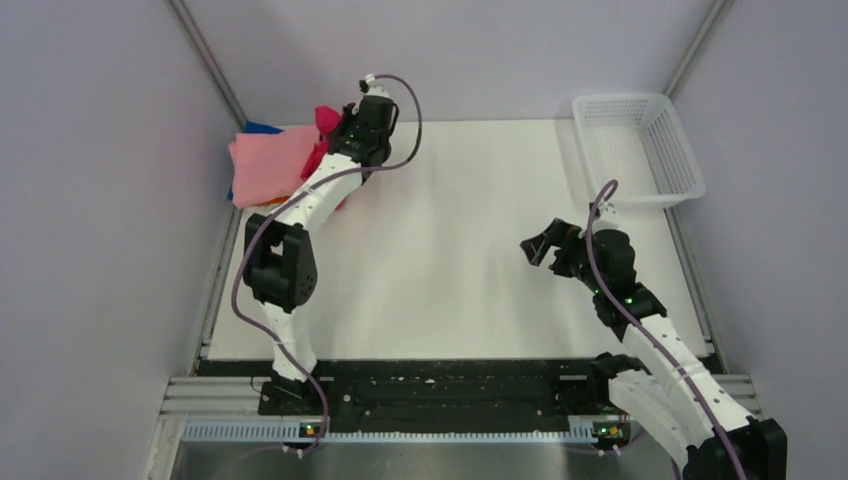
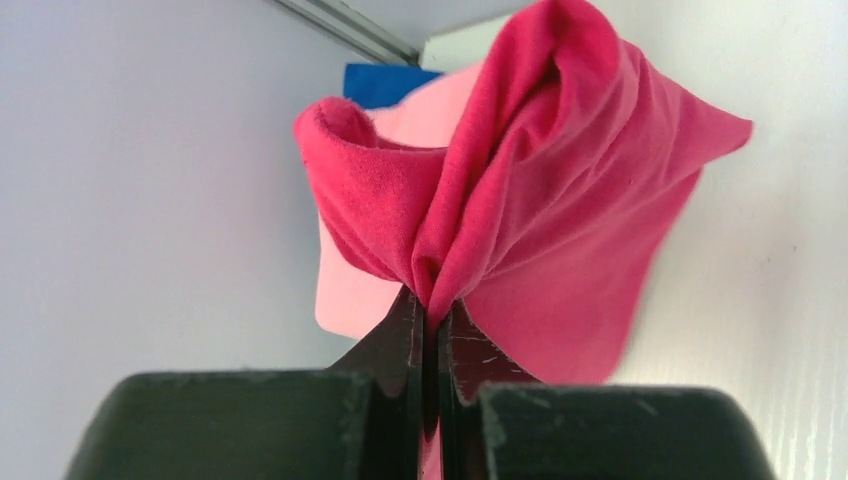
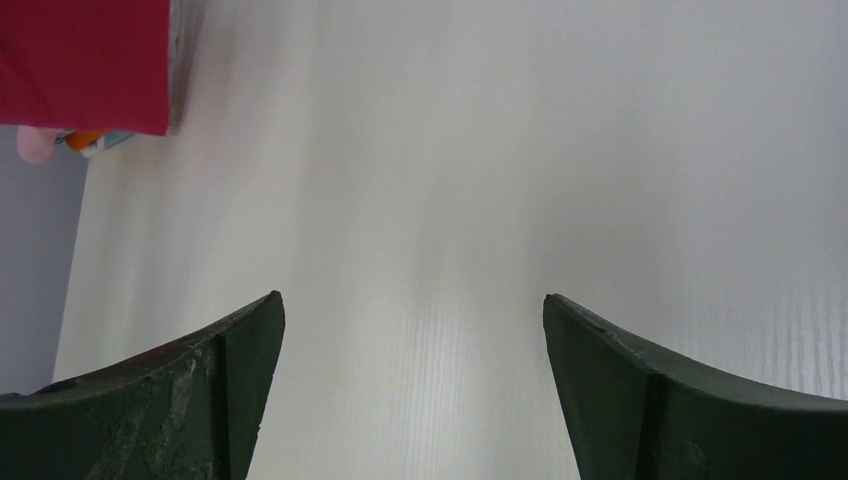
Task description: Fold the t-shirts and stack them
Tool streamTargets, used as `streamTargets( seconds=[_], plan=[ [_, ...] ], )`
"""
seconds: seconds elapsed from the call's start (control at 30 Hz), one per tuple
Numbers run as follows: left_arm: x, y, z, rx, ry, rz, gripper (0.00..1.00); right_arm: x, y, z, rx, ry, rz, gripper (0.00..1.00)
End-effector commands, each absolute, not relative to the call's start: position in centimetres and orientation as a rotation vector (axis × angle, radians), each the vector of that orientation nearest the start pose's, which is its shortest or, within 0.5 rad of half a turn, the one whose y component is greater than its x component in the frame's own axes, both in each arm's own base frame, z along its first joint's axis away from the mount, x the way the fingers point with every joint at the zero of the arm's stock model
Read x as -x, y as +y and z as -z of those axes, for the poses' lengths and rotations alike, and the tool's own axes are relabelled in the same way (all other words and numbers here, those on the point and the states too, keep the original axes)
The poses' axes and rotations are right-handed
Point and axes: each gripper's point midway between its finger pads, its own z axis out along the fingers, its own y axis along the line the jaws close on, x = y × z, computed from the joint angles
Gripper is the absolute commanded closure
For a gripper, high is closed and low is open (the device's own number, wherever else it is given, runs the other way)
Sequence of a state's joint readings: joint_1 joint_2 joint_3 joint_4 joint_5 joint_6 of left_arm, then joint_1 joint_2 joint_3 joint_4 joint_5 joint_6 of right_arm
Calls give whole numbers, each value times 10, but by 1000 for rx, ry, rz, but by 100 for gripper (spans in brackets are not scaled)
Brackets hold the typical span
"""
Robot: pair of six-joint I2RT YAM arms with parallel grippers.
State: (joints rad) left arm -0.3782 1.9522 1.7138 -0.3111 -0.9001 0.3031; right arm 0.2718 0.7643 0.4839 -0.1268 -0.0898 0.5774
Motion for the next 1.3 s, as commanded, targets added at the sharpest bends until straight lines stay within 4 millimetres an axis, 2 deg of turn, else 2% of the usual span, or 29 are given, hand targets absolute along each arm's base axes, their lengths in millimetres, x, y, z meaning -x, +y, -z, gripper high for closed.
streamTargets(
  seconds=[0.0,0.2,0.3,0.43,0.73,0.9,0.93,0.97,1.0,1.27],
  plan=[
    [-513,-35,-325,-41,1852,-824,100,-280,116,-172,-231,1963,-639,1],
    [-507,-24,-356,-13,1817,-763,100,-281,116,-168,-235,1977,-638,1],
    [-506,-19,-362,-18,1821,-738,100,-282,117,-165,-235,1989,-639,1],
    [-510,-2,-359,1,1847,-719,100,-283,117,-164,-239,1994,-637,1],
    [-533,60,-316,103,1962,-703,100,-285,116,-160,-245,2015,-622,1],
    [-547,90,-285,156,2025,-653,100,-287,115,-158,-252,2030,-603,1],
    [-551,89,-278,160,2037,-629,100,-287,114,-157,-253,2034,-600,1],
    [-552,103,-274,184,2045,-624,100,-287,114,-157,-254,2036,-598,1],
    [-555,108,-270,192,2052,-616,100,-287,114,-156,-252,2039,-596,1],
    [-567,141,-252,255,2061,-623,100,-288,111,-155,-258,2044,-571,1]
  ],
)
